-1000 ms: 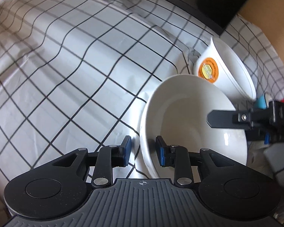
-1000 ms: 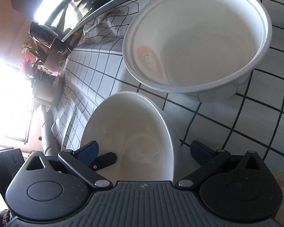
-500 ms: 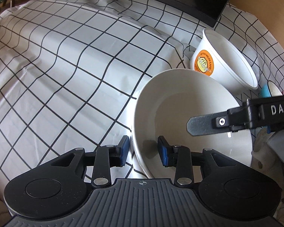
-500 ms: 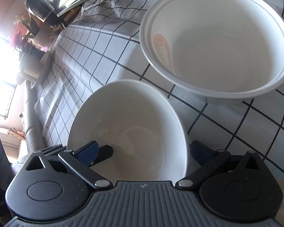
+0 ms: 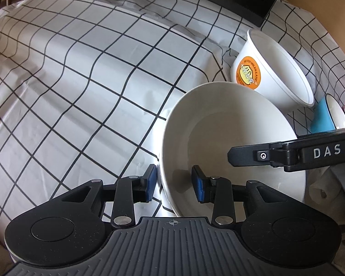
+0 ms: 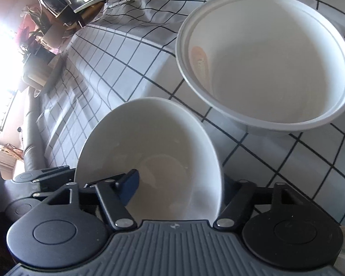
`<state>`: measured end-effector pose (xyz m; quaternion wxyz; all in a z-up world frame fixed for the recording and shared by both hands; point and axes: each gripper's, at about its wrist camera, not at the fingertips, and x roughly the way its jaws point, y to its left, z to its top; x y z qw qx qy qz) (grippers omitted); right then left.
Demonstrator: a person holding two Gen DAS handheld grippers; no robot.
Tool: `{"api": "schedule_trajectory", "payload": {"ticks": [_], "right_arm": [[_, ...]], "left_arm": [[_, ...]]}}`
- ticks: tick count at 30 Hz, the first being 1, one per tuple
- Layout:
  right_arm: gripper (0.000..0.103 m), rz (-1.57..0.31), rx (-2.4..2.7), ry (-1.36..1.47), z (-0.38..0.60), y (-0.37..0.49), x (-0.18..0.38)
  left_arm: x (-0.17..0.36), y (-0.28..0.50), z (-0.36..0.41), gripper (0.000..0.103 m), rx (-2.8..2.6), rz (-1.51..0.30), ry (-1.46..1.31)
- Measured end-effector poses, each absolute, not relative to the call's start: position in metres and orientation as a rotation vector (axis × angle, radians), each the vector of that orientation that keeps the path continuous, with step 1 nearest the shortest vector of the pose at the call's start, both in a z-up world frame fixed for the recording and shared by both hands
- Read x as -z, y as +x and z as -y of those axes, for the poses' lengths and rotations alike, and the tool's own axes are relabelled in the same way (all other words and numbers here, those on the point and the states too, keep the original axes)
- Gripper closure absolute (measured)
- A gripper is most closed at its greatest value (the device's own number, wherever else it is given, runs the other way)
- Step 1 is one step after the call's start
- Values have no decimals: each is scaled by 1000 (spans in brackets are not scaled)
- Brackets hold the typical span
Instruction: Organize plates and bowls
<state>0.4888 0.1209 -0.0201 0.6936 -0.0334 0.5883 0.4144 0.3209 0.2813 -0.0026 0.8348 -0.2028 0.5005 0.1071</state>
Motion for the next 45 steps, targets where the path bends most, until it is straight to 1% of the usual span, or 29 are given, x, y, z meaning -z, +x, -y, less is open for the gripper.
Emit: {"api": "schedule_trajectory", "payload": {"ticks": [1, 3, 5, 13, 14, 16, 18, 21, 23, 27, 34, 39, 45], "right_arm": [[42, -1311, -919, -79, -120, 489, 20], [52, -1305, -906, -90, -118, 490, 20], [54, -1305, -898, -102, -115, 489, 19], [54, -1287, -884, -154, -115, 479, 18], [54, -1291, -873, -144, -114, 479, 18], [55, -1303, -854, -127, -114, 477, 18], [55, -1310, -848, -111, -115, 475, 17], [57, -1302, -835, -101, -117, 471, 12], [57, -1297, -838, -91, -118, 468, 8], [57, -1282, -833, -91, -120, 461, -1], [57, -1241, -832, -39, -112, 451, -25], [57, -1193, -819, 20, -95, 446, -50], [57, -1113, -763, 93, -50, 444, -88]], "left_arm": [[2, 323, -283, 66, -222, -1068, -431], [2, 326, -284, 66, -212, -1084, -428], [1, 329, -286, 66, -203, -1103, -428], [2, 337, -287, 67, -186, -1126, -419], [2, 337, -287, 68, -195, -1124, -427], [1, 336, -289, 75, -220, -1125, -467], [1, 336, -294, 76, -240, -1141, -505], [3, 331, -305, 77, -240, -1159, -594], [2, 328, -304, 74, -239, -1169, -583], [-7, 322, -303, 75, -232, -1171, -564], [-34, 323, -300, 77, -194, -1157, -522], [-68, 328, -290, 77, -133, -1143, -440], [-114, 348, -256, 77, -11, -1101, -305]]}}
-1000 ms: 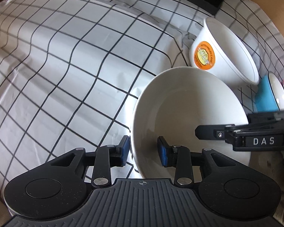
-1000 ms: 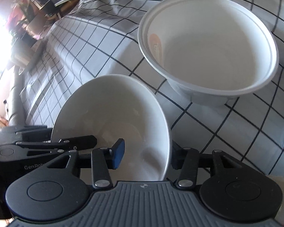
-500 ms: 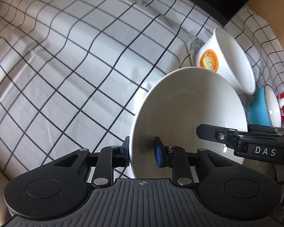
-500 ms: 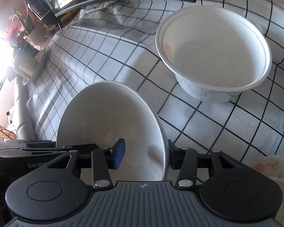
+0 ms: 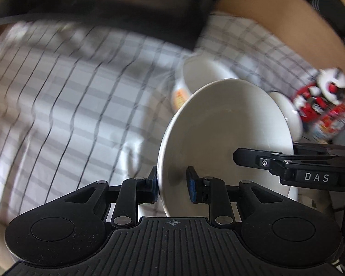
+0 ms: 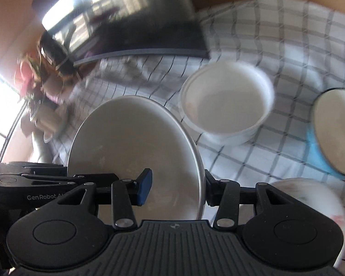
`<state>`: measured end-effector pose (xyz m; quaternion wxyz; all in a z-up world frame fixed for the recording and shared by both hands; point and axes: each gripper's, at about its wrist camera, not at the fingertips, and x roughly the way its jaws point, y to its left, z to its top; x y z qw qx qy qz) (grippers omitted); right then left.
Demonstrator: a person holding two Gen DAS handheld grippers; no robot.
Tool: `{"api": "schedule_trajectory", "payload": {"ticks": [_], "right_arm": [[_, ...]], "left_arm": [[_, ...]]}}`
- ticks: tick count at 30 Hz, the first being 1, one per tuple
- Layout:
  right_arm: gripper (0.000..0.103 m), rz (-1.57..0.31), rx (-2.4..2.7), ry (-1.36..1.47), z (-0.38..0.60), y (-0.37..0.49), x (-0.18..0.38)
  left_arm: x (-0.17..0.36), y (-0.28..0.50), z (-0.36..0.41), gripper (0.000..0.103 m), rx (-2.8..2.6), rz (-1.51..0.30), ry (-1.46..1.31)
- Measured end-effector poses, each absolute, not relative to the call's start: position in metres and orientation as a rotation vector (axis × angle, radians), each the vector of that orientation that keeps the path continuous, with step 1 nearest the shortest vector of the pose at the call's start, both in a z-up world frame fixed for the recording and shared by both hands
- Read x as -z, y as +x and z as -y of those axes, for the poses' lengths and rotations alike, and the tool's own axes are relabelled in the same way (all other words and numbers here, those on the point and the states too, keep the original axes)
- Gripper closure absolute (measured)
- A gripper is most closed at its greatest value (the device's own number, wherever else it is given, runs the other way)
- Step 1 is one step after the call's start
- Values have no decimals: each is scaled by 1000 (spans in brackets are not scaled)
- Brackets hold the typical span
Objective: Organize plates and bowls
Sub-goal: 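Carry the white bowl with both tools and lower it onto the floral plate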
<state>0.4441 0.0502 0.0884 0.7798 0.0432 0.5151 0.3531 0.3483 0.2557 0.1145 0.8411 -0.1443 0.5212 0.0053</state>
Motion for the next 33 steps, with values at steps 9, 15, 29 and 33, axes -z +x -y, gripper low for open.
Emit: {"api": "schedule_trajectory", "payload": {"ticks": [9, 15, 29, 33], "right_arm": [[57, -1030, -541, 169, 49, 438, -116], [56, -1094, -425, 242, 107, 433, -89], [56, -1278, -439, 205, 106, 440, -11], [56, -1284, -440, 184, 103, 441, -6]], "left_arm": [[-126, 383, -164, 77, 237, -1103, -172], [-86, 389, -117, 77, 344, -1208, -192], [-13, 387, -113, 77, 272, -1377, -243], [-5, 389, -110, 77, 266, -1393, -242]]}}
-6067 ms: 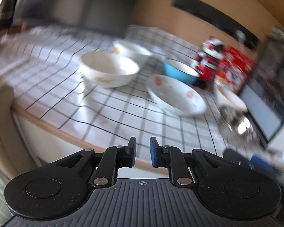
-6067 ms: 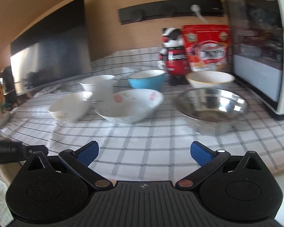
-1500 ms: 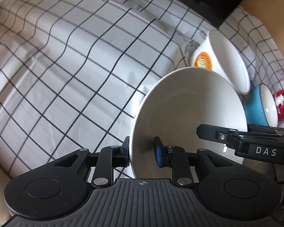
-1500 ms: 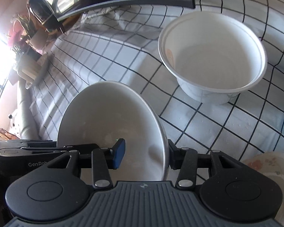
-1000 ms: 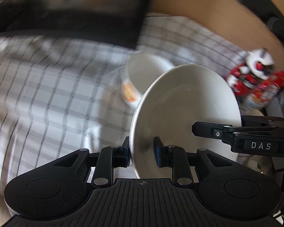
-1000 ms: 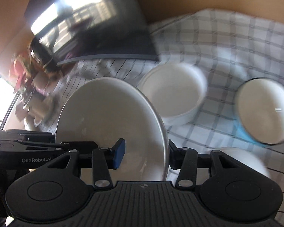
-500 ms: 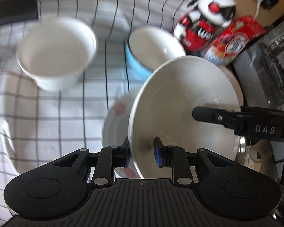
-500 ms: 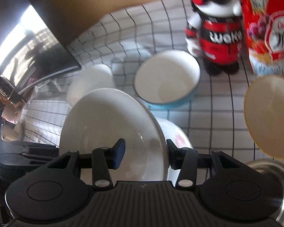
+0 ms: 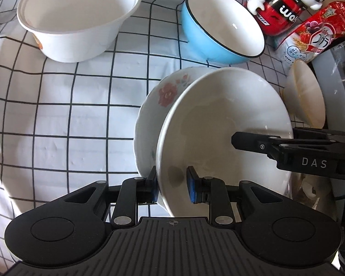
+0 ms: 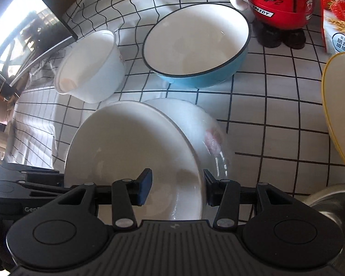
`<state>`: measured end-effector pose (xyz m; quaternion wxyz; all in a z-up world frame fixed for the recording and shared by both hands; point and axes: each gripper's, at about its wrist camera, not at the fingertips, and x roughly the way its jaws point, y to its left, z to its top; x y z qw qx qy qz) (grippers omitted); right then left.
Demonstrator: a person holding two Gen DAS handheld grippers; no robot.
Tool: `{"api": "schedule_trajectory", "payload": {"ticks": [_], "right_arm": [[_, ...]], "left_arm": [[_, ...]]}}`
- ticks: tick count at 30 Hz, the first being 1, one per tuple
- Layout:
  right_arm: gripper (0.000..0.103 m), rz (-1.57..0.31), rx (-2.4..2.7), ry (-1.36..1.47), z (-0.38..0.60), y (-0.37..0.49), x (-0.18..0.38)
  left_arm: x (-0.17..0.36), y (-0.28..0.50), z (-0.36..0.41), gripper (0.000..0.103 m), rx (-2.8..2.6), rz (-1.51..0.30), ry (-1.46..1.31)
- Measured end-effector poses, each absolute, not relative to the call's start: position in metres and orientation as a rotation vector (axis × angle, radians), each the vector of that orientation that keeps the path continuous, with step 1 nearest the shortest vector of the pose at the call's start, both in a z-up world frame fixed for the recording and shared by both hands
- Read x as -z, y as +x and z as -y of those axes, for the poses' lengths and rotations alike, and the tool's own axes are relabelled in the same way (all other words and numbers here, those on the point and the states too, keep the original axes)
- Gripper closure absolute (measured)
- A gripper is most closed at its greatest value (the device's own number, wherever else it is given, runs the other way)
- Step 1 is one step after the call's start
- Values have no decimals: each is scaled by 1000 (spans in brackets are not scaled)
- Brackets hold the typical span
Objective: Organize plates and bowls
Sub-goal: 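Carry the white bowl with both tools and lower it onto the floral plate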
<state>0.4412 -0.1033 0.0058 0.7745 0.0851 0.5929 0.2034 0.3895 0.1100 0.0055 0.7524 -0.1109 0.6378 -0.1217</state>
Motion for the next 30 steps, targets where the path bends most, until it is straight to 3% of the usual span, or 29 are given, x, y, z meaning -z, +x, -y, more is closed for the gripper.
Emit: {"api": "schedule_trajectory", "payload": {"ticks": [30], "right_arm": [[56, -1323, -424, 205, 109, 449, 8]], "left_arm": [[5, 400, -108, 80, 250, -1387, -233]]}}
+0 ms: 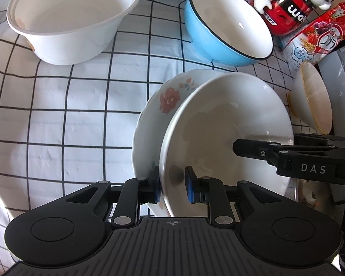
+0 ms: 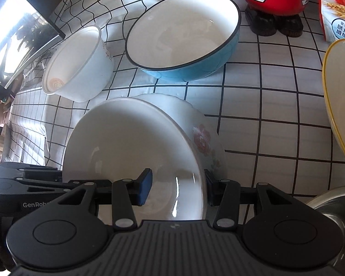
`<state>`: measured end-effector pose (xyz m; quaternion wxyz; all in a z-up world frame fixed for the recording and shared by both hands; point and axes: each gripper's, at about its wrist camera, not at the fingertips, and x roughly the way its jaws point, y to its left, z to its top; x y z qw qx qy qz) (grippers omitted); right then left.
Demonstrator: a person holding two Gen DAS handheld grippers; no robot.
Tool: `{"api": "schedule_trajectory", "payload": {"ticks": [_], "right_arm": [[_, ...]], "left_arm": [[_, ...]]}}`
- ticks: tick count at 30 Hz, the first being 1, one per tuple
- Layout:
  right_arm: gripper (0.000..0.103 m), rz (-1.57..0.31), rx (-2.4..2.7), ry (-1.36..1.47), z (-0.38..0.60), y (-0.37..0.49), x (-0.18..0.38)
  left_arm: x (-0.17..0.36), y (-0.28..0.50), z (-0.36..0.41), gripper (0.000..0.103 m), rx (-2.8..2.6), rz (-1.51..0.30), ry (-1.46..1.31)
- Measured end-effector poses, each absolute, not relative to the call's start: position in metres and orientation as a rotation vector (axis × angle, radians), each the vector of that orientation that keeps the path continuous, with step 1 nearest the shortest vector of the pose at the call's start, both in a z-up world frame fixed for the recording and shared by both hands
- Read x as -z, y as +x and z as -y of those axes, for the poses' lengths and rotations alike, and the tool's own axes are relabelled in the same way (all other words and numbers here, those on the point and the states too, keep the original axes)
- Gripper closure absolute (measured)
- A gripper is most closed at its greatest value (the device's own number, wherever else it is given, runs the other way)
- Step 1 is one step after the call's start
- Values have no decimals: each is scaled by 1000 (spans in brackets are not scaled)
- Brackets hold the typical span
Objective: Organize plates and bowls
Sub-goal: 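Carry the white bowl with both tools and lower it onto the floral plate, then open both tools and move them to the steel bowl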
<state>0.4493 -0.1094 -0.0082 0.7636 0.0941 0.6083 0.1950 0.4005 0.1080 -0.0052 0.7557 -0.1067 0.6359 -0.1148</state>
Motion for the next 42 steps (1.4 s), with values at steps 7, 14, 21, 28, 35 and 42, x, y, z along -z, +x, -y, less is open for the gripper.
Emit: {"api": "schedule_trajectory", "payload": {"ticks": [7, 14, 21, 28, 35, 42], "right_arm": [[56, -1309, -418, 153, 102, 447, 6], [56, -1313, -414, 123, 98, 447, 5], [56, -1287, -412, 101, 99, 448, -5], [56, -1273, -415, 89, 100, 449, -10], [56, -1266, -395, 89, 100, 444, -9], [56, -1160, -317, 91, 105, 433, -24]], "left_arm": [[5, 401, -111, 81, 255, -1377, -239], [3, 399, -111, 81, 271, -1372, -225], [1, 401, -122, 82, 294, -1367, -263], [-5, 399, -125, 82, 299, -1349, -252], [-23, 396, -130, 83, 295, -1264, -211], [-53, 391, -142, 82, 294, -1124, -215]]}}
